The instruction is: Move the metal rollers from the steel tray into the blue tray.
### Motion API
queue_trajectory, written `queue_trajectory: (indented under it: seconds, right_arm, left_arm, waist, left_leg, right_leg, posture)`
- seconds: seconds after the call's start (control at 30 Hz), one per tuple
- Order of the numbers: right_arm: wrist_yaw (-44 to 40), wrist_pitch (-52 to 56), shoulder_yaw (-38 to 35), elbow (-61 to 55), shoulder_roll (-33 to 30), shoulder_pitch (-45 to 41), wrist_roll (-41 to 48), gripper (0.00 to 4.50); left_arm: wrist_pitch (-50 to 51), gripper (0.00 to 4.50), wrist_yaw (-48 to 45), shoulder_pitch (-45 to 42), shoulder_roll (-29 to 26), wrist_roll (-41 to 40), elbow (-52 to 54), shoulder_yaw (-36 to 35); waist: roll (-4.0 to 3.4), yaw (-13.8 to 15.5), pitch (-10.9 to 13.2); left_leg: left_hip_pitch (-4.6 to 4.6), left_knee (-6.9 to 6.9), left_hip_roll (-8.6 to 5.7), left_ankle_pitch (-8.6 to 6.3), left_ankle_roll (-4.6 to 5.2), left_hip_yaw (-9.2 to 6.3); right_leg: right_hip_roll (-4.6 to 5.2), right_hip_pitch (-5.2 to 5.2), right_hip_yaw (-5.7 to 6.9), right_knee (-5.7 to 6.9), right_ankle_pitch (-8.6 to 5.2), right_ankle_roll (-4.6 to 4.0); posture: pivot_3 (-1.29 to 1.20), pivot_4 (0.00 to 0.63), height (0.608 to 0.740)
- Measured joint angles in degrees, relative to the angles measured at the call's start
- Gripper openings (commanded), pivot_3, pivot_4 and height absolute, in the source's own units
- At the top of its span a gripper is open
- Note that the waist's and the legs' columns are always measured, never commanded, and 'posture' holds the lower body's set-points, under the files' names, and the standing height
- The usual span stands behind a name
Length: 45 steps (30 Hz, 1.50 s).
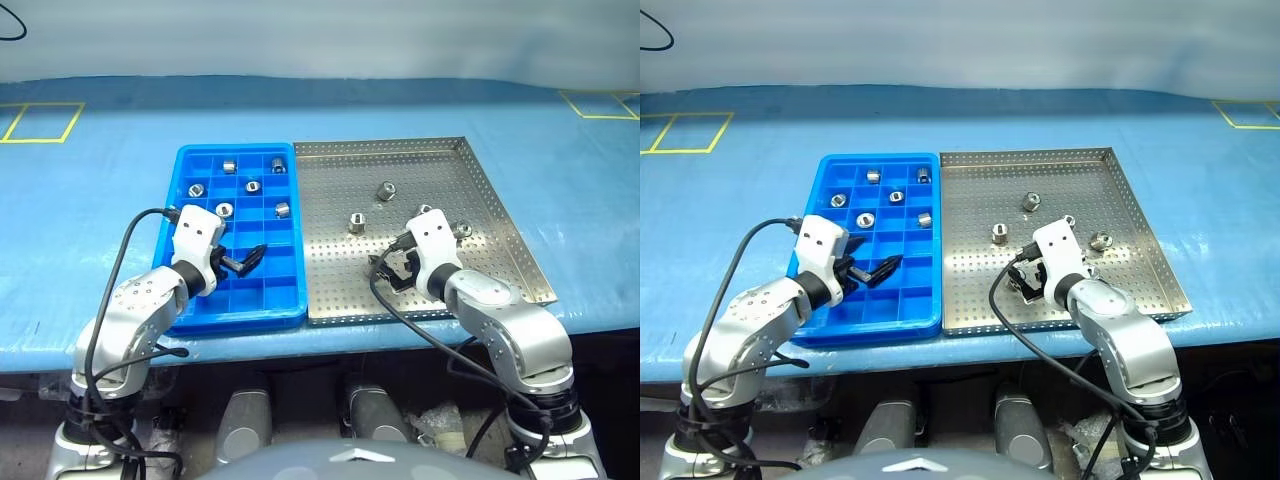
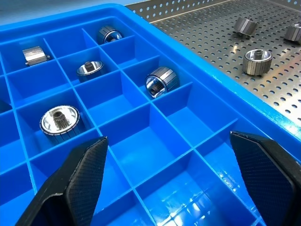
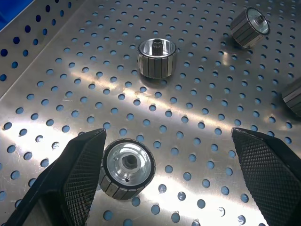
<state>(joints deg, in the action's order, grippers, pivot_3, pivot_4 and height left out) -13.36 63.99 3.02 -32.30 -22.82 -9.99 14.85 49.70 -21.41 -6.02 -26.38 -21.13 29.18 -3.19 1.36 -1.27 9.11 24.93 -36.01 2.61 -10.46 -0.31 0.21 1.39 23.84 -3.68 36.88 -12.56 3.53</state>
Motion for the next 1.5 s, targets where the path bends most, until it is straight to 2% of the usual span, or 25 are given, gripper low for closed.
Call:
queue_trajectory:
  seconds: [0.4,0.57,0.8,0.97,1.27,1.5]
  right_arm:
    - [0.03,0.0,-0.01,-0.03,0.03,0.0,-0.03,4.5]
    - [0.14,0.0,-0.08,-0.11,0.51,-0.22,-0.07,4.5]
    - [0.73,-0.01,-0.26,-0.4,0.88,-0.59,-0.16,4.5]
    - [1.29,-0.01,-0.88,-1.27,1.25,0.14,-0.22,4.5]
    - [2.96,0.08,-1.66,-3.46,2.78,2.53,-0.27,4.5]
    - [3.6,0.09,-2.6,-4.71,3.08,3.49,-0.26,4.5]
  left_arm:
    - [-0.06,4.48,-0.02,-1.26,0.01,0.0,-0.22,0.07]
    - [-0.24,4.48,-0.71,-12.06,0.45,0.85,-4.61,3.71]
    - [-1.72,4.48,-8.17,-34.22,3.88,3.61,-24.03,14.48]
    - [-6.08,4.48,-15.01,-43.72,8.4,7.47,-39.68,22.03]
    - [-19.17,4.48,-18.77,-53.57,19.82,15.82,-68.81,26.1]
    - [-26.44,4.48,-17.87,-55.95,24.39,22.56,-83.37,26.8]
  waist:
    - [0.0,0.06,0.0]
    - [0.01,0.51,0.0]
    - [0.02,0.4,0.0]
    - [0.01,-0.36,0.0]
    - [0.01,-1.23,0.0]
    - [0.01,-2.43,0.0]
  left_leg:
    - [0.0,-0.01,0.0,0.0,0.0,0.0]
    - [-0.01,-0.12,-0.05,0.01,0.01,-0.04]
    - [0.06,-0.11,-0.1,0.0,0.05,-0.08]
    - [0.12,-0.01,-0.1,-0.02,0.08,-0.12]
    - [0.25,-0.1,-0.12,-0.03,0.09,-0.14]
    - [0.26,-0.1,-0.13,-0.03,0.09,-0.15]
  right_leg:
    - [0.0,0.0,0.0,0.0,0.0,0.0]
    - [-0.01,-0.09,0.01,0.0,0.03,0.05]
    - [-0.04,-0.07,-0.01,-0.03,0.05,0.09]
    - [-0.1,0.0,-0.04,-0.01,0.01,0.11]
    - [-0.11,0.07,-0.09,-0.02,0.02,0.15]
    - [-0.11,0.08,-0.11,-0.01,0.03,0.17]
  posture:
    - [0.01,0.15,0.74]
    - [0.02,0.15,0.74]
    - [-0.01,0.15,0.74]
    - [-0.05,0.15,0.74]
    - [-0.09,0.15,0.74]
    - [-0.13,0.15,0.74]
